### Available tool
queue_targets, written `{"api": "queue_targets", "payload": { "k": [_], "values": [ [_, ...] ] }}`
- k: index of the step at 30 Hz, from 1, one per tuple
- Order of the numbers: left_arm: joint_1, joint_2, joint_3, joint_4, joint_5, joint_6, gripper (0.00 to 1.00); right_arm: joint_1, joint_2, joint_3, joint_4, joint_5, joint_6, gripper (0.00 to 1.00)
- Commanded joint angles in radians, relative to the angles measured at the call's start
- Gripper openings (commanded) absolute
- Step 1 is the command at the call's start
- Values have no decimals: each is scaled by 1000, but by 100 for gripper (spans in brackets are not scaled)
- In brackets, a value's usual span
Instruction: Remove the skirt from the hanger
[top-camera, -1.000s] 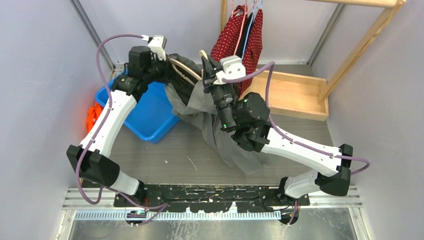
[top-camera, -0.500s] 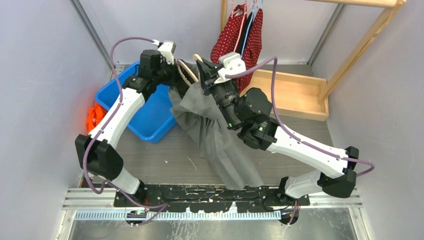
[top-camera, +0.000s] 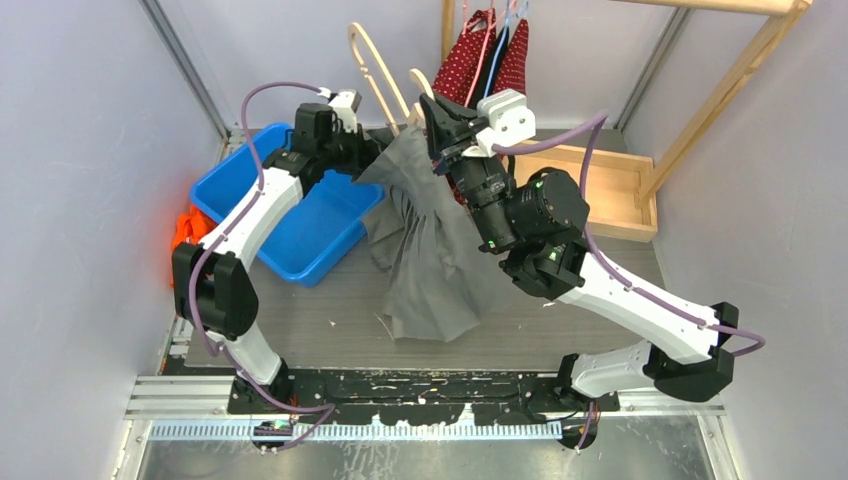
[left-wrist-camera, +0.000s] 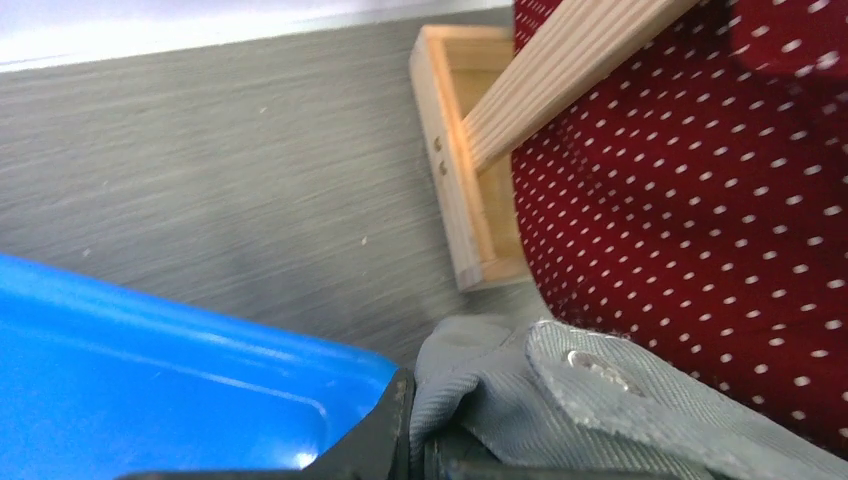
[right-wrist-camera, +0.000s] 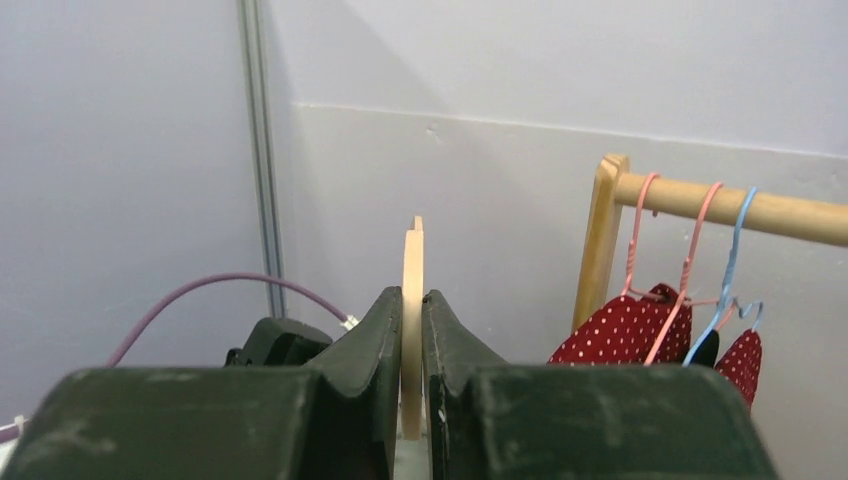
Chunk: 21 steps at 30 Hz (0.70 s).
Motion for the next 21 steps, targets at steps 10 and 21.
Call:
{"api": "queue_targets", "payload": {
  "k": [10,21],
  "values": [
    [-158,-151,4,58,95,-81,0,-27,201,159,436,-103,-197,1],
    [-249,-218,-42,-37,-103,37,0,-68,252,263,495,-113,-253,1]
  ]
}}
